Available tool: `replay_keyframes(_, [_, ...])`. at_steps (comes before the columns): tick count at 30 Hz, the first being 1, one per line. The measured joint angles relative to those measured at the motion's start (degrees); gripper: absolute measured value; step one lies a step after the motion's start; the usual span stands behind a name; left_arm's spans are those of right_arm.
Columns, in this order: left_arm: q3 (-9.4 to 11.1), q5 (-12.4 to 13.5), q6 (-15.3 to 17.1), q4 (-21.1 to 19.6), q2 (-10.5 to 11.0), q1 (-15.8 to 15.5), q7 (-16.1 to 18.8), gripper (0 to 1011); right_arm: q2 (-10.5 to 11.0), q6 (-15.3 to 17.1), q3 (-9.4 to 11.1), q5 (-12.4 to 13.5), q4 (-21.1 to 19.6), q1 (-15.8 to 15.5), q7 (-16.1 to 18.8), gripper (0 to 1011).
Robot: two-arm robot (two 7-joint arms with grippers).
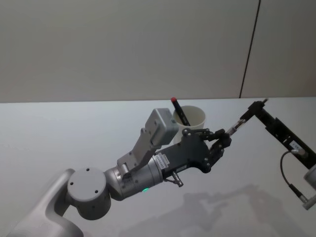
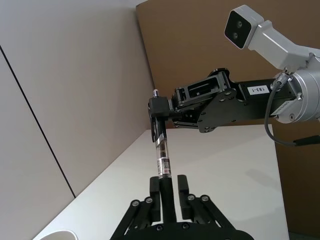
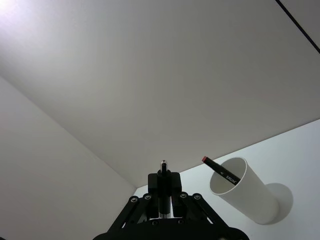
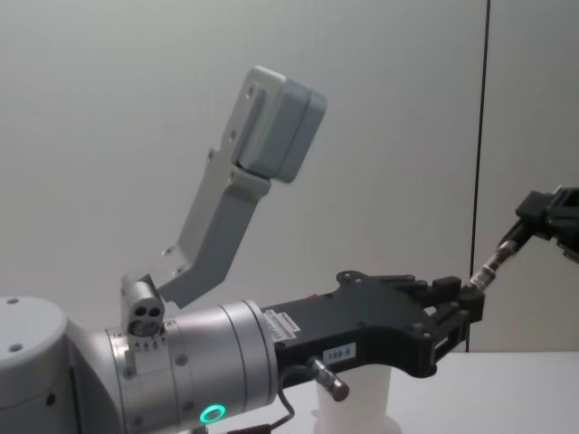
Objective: Place the pen into the pen holder.
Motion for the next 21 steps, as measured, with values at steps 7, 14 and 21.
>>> replay_keyframes(7, [0.0, 0.01, 0.0, 0.0, -0.03, 0.0, -0.02, 416, 0.35, -0.54, -0.53, 0.19, 0.22, 0.17, -0.04, 131])
replay_keyframes(14, [0.01, 0.01, 0.0, 0.0, -0.05, -0.02, -0.01, 640, 0.75, -1.43, -0.91, -0.51, 0.6, 0.51, 0.46, 131])
replay_keyframes(21, [0.01, -0.01, -0.01, -0.02, -0.05, -0.02, -0.02, 834, 1.45, -3.58, -1.39, -3.44, 1.94, 1.8, 2.06, 131])
